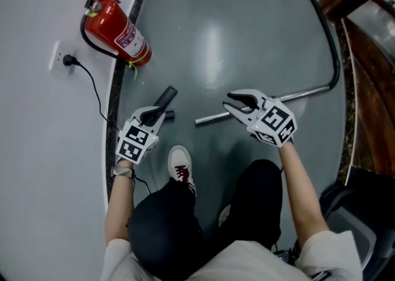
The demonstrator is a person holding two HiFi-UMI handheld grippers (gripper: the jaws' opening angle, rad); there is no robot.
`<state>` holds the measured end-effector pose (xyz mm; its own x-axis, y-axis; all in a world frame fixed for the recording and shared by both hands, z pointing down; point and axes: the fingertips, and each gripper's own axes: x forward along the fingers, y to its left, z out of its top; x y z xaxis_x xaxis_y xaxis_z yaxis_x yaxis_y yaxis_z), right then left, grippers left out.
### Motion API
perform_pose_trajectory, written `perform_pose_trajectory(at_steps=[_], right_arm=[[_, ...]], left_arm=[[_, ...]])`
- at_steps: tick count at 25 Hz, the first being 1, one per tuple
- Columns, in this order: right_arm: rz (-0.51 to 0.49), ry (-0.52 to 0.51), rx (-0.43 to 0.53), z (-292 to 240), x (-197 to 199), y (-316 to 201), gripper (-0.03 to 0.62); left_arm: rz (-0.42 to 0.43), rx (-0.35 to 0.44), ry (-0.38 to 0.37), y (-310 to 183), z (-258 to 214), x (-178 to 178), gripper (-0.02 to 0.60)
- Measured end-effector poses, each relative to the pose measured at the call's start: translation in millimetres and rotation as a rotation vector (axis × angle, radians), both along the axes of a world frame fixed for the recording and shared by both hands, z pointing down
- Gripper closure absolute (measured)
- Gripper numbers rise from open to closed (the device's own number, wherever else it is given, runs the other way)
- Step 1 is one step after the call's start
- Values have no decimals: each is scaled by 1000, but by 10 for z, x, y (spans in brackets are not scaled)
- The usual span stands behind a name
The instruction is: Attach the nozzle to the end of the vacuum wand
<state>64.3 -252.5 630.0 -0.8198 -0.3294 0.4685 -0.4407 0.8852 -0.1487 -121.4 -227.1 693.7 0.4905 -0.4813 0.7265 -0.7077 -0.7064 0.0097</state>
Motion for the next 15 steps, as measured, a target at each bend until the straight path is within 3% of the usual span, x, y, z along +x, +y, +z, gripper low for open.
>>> perform_pose_trajectory(at_steps=[9,15], right_arm=[[-128,77,-118,906,-344,-20,434],[-256,182,-142,1414,-434,104,425]], left_arm=[[154,-121,-73,-24,757,-65,456],[373,-143,-242,142,1315,-125,410]])
